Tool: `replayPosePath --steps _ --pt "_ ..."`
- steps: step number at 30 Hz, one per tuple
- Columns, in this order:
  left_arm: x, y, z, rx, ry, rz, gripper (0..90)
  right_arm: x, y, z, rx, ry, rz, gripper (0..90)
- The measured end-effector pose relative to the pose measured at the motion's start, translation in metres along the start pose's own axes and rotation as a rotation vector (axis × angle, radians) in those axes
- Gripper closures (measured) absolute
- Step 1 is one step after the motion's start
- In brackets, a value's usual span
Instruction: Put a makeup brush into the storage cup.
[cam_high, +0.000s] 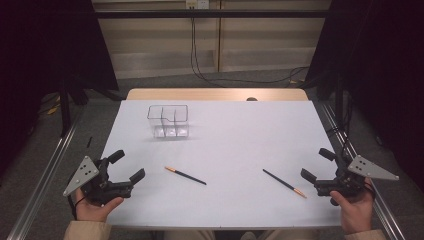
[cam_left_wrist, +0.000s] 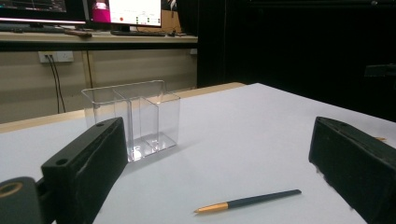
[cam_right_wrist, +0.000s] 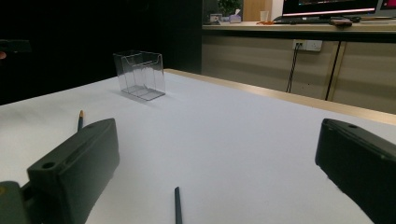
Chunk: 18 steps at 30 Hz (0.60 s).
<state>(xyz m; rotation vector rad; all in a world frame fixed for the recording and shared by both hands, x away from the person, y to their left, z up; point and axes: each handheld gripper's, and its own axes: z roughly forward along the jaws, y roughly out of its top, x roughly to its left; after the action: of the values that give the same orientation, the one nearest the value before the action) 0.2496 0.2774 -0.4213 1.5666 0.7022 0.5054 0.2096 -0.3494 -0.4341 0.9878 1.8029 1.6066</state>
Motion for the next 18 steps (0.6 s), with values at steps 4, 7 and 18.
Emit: replayPosePath --steps 4,7,18 --pt "-0.0003 0.0003 0.0000 0.005 0.002 0.008 4.4 -0.0001 0.0002 -0.0008 0.000 -0.001 0.000 0.0" --pt "-0.0005 0.0001 0.0000 0.005 0.001 0.005 4.3 -0.0001 0.0009 -0.0008 -0.003 0.001 -0.005 0.0" --pt "-0.0014 0.0018 0.0022 0.004 0.001 0.010 4.4 0.0013 0.0002 0.0013 0.006 0.011 -0.005 0.0"
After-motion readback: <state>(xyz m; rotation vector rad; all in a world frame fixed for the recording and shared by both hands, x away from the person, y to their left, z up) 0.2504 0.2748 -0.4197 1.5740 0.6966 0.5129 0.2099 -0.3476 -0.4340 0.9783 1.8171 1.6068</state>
